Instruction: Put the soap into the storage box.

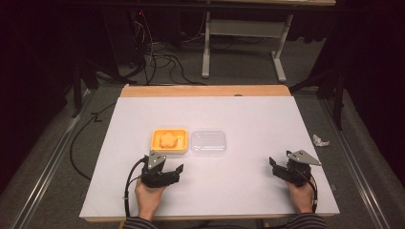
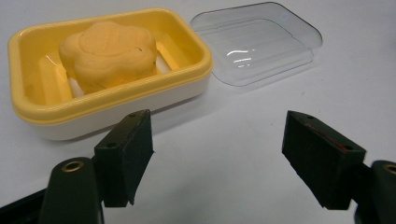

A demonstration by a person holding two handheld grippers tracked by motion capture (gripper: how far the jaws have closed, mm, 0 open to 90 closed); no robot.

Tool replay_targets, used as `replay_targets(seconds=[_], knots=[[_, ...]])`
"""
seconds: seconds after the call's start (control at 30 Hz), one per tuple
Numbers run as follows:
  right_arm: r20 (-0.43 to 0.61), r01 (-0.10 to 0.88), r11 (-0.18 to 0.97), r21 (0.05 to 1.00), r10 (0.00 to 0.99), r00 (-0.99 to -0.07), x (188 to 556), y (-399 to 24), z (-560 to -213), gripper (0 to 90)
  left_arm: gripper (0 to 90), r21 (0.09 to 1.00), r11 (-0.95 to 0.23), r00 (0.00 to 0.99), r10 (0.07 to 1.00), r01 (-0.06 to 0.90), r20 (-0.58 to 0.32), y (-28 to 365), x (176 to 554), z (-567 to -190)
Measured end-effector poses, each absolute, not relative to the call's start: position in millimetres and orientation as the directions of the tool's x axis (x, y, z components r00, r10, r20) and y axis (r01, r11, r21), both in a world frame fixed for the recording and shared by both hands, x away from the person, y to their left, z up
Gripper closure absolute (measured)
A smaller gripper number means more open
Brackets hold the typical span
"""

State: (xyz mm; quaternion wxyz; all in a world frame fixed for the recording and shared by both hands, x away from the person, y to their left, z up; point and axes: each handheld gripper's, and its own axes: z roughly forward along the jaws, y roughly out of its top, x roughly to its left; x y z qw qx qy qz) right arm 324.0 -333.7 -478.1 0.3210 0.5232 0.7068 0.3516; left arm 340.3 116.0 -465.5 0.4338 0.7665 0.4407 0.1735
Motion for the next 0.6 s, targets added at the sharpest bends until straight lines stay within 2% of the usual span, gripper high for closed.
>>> replay_targets(seconds=[0.6], knots=[[-0.089, 0.515, 0.209, 0.832, 0.965, -0.248, 324.2, -333.5, -478.1, 27.7, 25.2, 0.808, -0.261, 0.547, 0.832, 0.527, -0.088, 111.8, 348.1, -475.0]])
